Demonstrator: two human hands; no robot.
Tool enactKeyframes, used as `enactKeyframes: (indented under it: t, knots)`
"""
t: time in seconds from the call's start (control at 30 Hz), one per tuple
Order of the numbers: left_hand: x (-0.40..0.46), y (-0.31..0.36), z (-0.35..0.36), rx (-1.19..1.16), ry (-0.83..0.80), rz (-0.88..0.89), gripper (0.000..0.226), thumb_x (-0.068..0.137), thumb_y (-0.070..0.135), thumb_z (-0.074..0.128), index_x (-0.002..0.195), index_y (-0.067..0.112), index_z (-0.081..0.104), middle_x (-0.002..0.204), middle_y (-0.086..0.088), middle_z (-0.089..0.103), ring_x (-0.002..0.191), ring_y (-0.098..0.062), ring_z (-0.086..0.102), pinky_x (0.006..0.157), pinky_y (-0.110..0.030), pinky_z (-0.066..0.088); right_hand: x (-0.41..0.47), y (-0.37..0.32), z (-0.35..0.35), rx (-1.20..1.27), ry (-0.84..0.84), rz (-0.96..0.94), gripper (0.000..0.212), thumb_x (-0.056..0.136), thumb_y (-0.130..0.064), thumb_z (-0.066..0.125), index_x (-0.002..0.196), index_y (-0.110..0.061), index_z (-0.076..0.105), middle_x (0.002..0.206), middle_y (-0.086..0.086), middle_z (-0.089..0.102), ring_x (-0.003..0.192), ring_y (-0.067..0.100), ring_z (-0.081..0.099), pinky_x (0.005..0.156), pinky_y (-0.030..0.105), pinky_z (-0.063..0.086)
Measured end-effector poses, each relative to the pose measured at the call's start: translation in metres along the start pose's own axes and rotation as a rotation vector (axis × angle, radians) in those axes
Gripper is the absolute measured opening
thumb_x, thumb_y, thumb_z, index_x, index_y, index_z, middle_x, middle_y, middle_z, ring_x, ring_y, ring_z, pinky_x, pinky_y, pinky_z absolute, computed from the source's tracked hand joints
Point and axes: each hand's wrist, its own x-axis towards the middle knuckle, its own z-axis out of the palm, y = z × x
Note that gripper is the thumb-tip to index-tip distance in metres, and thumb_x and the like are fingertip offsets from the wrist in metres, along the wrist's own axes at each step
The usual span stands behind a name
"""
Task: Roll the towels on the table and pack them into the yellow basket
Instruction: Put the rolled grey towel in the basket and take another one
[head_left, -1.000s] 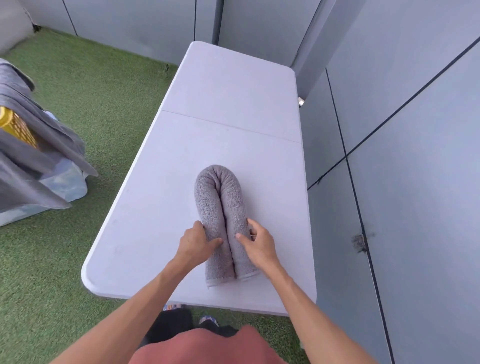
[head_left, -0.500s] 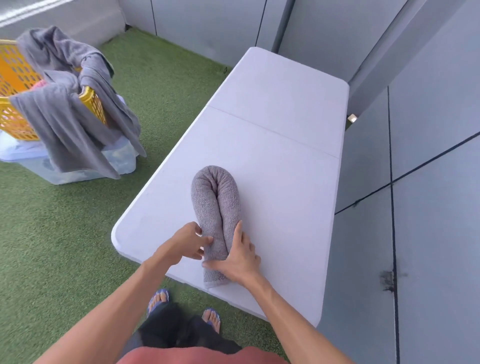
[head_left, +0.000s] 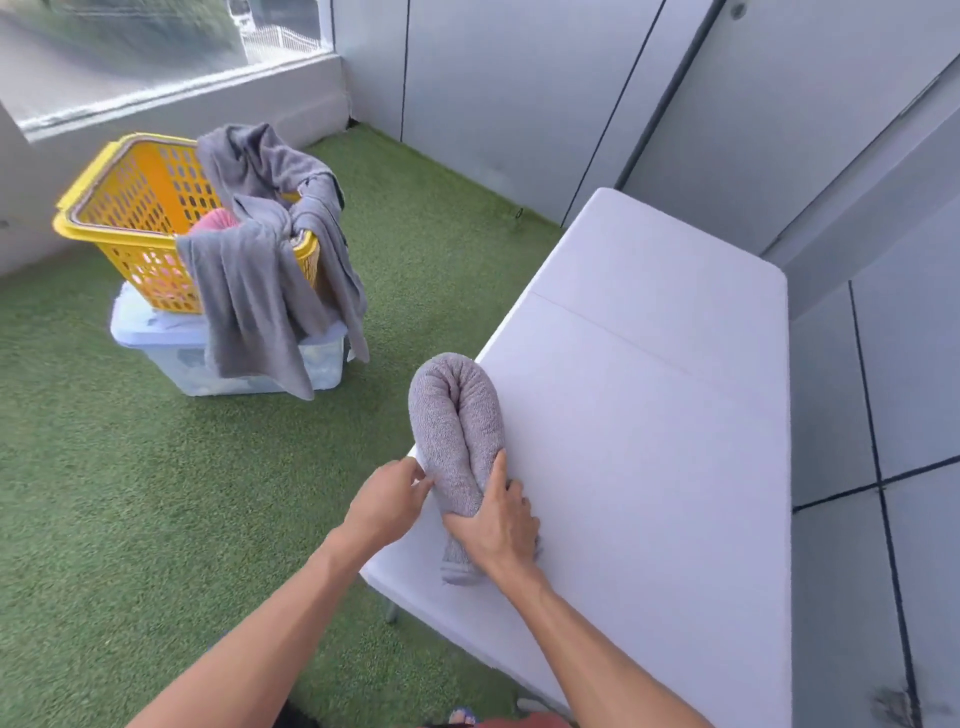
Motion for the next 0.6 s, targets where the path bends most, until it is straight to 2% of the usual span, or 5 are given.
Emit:
enactKeyframes:
  t: [0.1, 0.23, 0.37, 0.6]
  knots:
    - [0.011, -0.057, -0.057, 0.180, 0.075, 0.041, 0.030, 0.095, 0.038, 0.049, 0.117, 0.018, 0.055, 0.109, -0.003, 0.057, 0.101, -0.026, 0.058, 0.084, -0.044, 0.048, 0.016, -0.077, 0.010, 0.056, -0.057, -0.023, 0.109, 0.069, -0.062, 0.063, 0.152, -0.026, 0.002, 0.131, 0.008, 0.043, 0.116, 0.033, 0.050, 0.093, 0.047, 0.041]
    - [0.029, -0.130, -0.144, 0.261, 0.152, 0.015, 0.033, 0.095, 0.039, 0.048, 0.122, 0.020, 0.053, 0.115, -0.002, 0.055, 0.107, -0.025, 0.057, 0.086, -0.042, 0.047, 0.035, -0.181, 0.027, 0.131, -0.123, -0.066, 0.110, 0.061, -0.057, 0.065, 0.151, -0.031, 0.008, 0.130, 0.007, 0.047, 0.116, 0.031, 0.052, 0.092, 0.046, 0.045]
    - [0.049, -0.192, -0.219, 0.274, 0.229, -0.074, 0.036, 0.096, 0.040, 0.047, 0.125, 0.020, 0.051, 0.119, -0.002, 0.055, 0.110, -0.025, 0.055, 0.088, -0.043, 0.046, 0.052, -0.270, 0.048, 0.158, -0.185, -0.135, 0.111, 0.055, -0.058, 0.063, 0.149, -0.035, 0.008, 0.124, 0.003, 0.048, 0.111, 0.027, 0.053, 0.091, 0.047, 0.046]
    - [0.119, -0.273, -0.303, 0.258, 0.291, -0.145, 0.036, 0.095, 0.040, 0.050, 0.125, 0.019, 0.053, 0.119, -0.004, 0.056, 0.110, -0.027, 0.055, 0.088, -0.044, 0.046, 0.133, -0.402, 0.075, 0.189, -0.217, -0.203, 0.108, 0.053, -0.058, 0.060, 0.147, -0.038, 0.011, 0.124, 0.004, 0.049, 0.113, 0.029, 0.052, 0.092, 0.048, 0.045]
